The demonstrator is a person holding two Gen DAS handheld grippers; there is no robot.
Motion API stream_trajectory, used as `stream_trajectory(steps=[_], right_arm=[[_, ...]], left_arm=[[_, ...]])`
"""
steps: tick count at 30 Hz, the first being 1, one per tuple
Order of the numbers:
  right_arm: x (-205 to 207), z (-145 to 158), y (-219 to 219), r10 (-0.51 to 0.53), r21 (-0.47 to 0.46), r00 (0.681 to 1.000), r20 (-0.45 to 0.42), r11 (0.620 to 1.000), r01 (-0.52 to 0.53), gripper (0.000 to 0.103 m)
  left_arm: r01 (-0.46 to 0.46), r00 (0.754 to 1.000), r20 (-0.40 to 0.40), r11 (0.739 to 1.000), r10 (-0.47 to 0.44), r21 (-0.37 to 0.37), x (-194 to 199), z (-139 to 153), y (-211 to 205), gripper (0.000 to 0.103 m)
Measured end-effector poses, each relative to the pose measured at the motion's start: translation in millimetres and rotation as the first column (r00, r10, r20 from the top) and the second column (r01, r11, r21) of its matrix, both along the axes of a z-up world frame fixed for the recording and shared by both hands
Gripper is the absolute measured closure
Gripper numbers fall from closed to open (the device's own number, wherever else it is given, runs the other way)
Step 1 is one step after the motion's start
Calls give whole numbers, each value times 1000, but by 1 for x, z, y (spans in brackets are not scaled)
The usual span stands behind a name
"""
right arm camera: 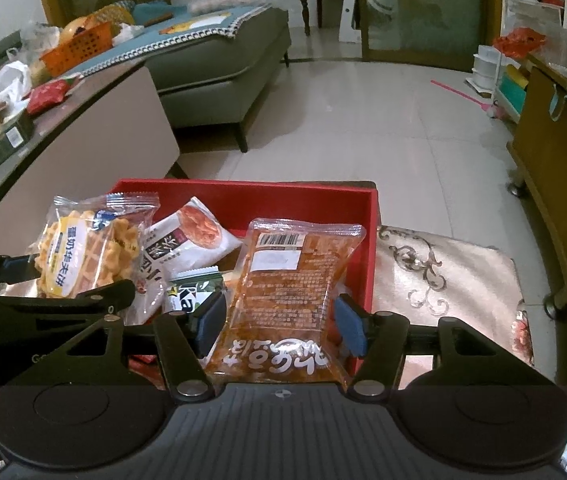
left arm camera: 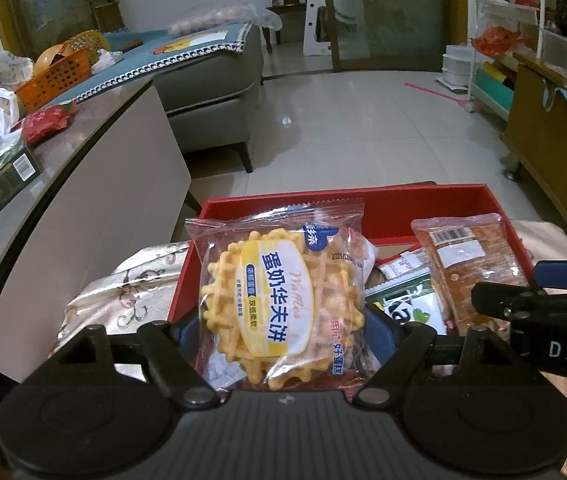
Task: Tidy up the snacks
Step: 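Lower the waffle packet and pastry bag with both tools into the box, then open both tools to release the snacks in the box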
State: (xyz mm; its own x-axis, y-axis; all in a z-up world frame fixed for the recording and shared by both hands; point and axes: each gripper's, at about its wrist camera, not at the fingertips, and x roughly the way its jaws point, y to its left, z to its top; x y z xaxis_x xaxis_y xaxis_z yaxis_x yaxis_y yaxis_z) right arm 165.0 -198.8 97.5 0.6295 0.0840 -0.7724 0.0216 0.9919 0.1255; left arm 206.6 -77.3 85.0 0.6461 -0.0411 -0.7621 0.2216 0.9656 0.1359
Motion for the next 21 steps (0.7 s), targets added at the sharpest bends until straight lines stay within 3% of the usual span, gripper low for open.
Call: stream_trajectory(steps=[13,21], right_arm=[[-14,16,1,-3,12,1000,31,1000,3,32],[-15,15,0,-5,13,1000,29,1000,4,32]], left_arm=[[-4,998,56,1000,4,-17,-21,25,4,28],[-9,999,47,1000,10,-11,-18,23,6,28]])
